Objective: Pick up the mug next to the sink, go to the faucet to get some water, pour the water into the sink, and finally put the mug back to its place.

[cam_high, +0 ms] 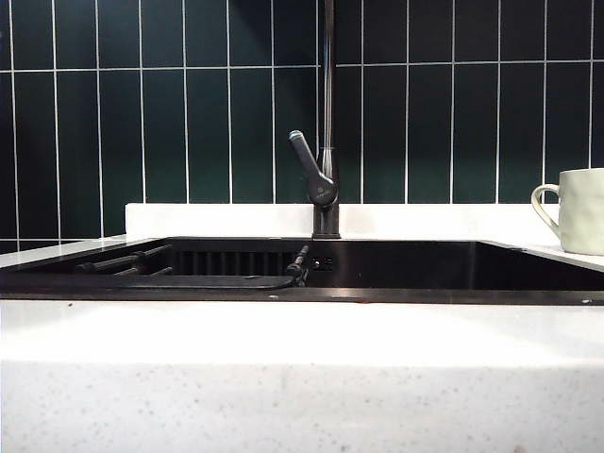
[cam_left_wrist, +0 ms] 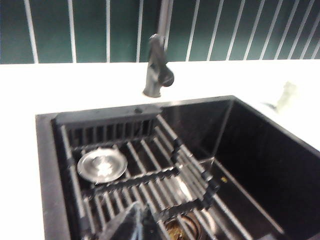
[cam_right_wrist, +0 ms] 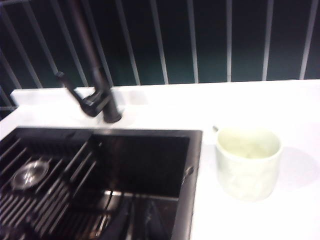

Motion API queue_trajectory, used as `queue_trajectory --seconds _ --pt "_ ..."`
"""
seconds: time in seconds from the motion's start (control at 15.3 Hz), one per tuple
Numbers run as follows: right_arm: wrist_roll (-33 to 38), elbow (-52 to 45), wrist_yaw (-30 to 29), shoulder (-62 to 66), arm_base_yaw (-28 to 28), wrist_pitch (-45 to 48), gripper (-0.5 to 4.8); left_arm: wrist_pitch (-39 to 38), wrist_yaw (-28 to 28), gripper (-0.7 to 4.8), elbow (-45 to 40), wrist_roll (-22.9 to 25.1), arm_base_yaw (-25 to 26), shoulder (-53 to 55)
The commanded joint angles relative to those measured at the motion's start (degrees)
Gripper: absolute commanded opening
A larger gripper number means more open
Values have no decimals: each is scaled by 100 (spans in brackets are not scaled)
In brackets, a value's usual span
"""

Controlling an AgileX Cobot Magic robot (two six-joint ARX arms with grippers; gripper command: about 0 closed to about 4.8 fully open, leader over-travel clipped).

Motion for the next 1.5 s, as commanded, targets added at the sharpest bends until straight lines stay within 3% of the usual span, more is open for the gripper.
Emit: queue_trajectory --seconds 0.07,0.26,0.46,0.72,0.85,1.5 --pt "-57 -433 -20 -601 94 -81 41 -118 -17 -3 -44 4 2 7" --pt "-33 -1327 601 -1158 131 223 41 66 -332 -3 -315 4 0 7" --pt "-35 -1989 645 -1152 133 662 41 219 -887 -2 -608 0 2 7" --pt "284 -2288 643 -1154 133 887 41 1019 -1014 -3 -1005 -33 0 7" --pt "-221 -2538 619 -1158 136 1368 -6 1084 -1019 -3 -1121 -44 0 4" --pt "-769 -3248 319 -1163 142 2260 -6 1478 -1021 -3 -1488 -17 0 -269"
